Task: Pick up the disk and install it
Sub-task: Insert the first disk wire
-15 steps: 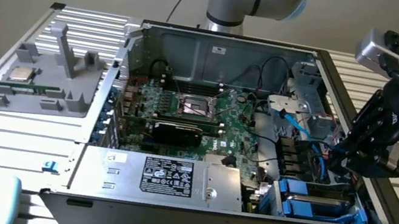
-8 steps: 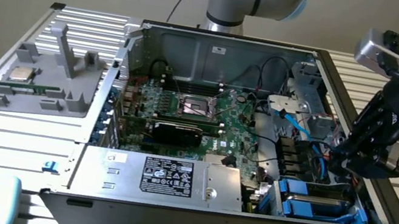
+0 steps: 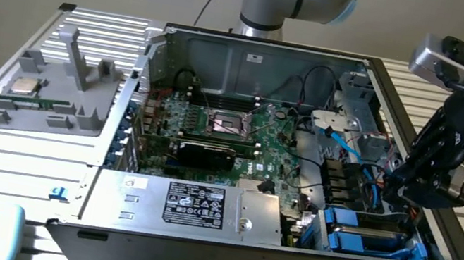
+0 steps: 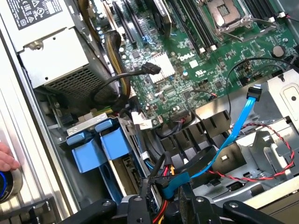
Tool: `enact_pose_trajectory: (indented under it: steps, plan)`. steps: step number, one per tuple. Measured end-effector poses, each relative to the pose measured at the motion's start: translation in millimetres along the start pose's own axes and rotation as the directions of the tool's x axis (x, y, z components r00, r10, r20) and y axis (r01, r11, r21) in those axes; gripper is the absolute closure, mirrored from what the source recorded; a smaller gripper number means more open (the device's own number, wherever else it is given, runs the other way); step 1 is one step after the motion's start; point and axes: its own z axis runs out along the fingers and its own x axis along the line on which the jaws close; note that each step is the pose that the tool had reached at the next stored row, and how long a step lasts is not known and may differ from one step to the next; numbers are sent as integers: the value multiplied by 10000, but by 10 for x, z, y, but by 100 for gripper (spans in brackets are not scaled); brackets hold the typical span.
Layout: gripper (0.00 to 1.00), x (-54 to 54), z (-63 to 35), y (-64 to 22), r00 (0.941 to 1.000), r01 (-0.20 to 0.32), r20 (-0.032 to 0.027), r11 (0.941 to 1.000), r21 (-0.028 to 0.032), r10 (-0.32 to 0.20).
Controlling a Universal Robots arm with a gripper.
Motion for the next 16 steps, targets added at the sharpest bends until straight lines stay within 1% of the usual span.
enact_pose_trajectory:
  steps: [10,12,13,15,16]
  plan:
    - [65,0,0,0,10000,0,0,10000,0,0]
    - [64,0,0,0,10000,0,0,10000,0,0]
    - [52,0,0,0,10000,0,0,10000,0,0]
    - [52,0,0,0,10000,0,0,10000,0,0]
    - [45,0,0,0,10000,-1,0,10000,0,1]
